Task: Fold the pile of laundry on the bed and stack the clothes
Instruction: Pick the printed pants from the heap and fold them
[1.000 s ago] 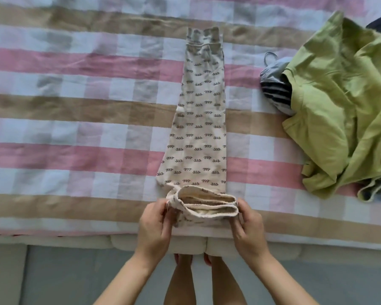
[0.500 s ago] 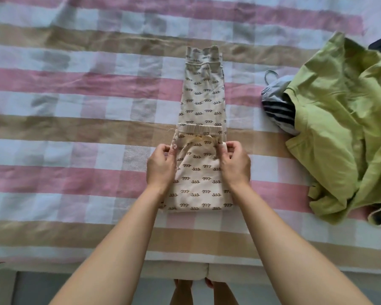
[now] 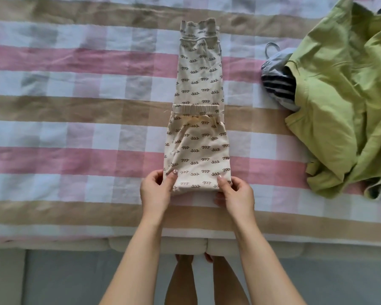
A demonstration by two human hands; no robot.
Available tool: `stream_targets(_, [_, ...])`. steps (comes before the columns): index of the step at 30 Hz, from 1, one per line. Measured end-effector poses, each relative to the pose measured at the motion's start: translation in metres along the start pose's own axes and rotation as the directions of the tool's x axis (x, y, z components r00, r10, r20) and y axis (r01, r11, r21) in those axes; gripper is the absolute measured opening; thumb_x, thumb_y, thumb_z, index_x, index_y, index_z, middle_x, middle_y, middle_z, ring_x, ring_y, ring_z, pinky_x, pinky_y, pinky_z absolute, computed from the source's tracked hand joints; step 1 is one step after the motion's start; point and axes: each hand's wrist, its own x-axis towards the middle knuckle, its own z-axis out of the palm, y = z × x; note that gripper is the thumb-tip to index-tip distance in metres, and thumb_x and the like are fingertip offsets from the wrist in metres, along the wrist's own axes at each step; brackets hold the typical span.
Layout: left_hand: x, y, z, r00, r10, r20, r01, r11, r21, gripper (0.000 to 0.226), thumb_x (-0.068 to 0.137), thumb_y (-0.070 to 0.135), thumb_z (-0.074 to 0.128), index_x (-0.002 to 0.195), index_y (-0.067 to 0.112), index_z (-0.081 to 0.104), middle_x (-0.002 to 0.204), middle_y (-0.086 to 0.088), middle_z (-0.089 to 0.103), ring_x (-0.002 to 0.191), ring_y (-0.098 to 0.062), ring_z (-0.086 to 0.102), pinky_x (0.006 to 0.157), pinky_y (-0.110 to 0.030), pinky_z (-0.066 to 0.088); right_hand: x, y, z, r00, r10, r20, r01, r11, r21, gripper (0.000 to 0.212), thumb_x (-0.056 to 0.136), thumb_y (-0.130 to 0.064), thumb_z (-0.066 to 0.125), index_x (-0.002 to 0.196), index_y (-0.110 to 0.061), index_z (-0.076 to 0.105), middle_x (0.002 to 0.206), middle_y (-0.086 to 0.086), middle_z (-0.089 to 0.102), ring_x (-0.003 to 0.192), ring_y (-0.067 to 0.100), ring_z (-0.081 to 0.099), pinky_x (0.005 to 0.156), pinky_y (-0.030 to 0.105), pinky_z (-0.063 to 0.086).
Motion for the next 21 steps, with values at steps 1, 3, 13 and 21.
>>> stream_targets(1, [-0.003,-0.003,-0.003,0.999,-0.024,0.033,0.025,0.999,-0.025,0.008,0.083,0.015,0.068,0.084,0.008,0.063,0.073,0.0,0.061,0.074,-0.017,0.056,0.068,-0.027,0.046,-0.003,0.003,-0.005,1.0,-0.001,0.002,0.001,1.0,0.001,0.011,0.087,-0.018,0.063,0.078,-0.012,0.063,0.07,0.004,0.056,0.061,0.02,0.055,0.06,0.036,0.053])
stream_targets(3, [-0.016,-0.011,-0.008,0.997,-0.042,0.069,0.044,0.999,-0.019,0.006,0.081,0.015,0.07,0.08,0.011,0.065,0.072,-0.001,0.063,0.07,-0.014,0.057,0.067,-0.028,0.048,-0.016,0.016,-0.017,0.999,-0.034,-0.031,0.032,0.997,-0.067,0.007,0.086,-0.024,0.065,0.082,-0.018,0.066,0.079,-0.001,0.068,0.073,0.02,0.065,0.071,0.037,0.054])
stream_targets(13, [-0.047,-0.038,-0.003,0.977,0.194,-0.088,-0.156,0.932,0.329,0.038,0.071,0.015,0.078,0.103,0.014,0.057,0.096,0.001,0.054,0.085,-0.017,0.051,0.075,-0.024,0.039,-0.035,0.049,-0.033,0.978,-0.159,-0.134,0.083,0.89,-0.449,0.021,0.078,-0.031,0.071,0.091,-0.017,0.062,0.085,-0.003,0.06,0.078,0.017,0.057,0.065,0.029,0.042])
stream_targets(21, [0.042,0.062,0.034,0.875,0.483,0.026,-0.471,0.838,0.274,0.04,0.089,0.028,0.059,0.119,0.003,0.05,0.116,-0.011,0.053,0.109,-0.023,0.048,0.092,-0.03,0.041,0.051,-0.075,0.003,0.822,-0.569,-0.006,0.523,0.76,-0.386,0.016,0.088,-0.018,0.06,0.102,-0.012,0.063,0.1,0.005,0.061,0.08,0.005,0.055,0.074,0.015,0.044])
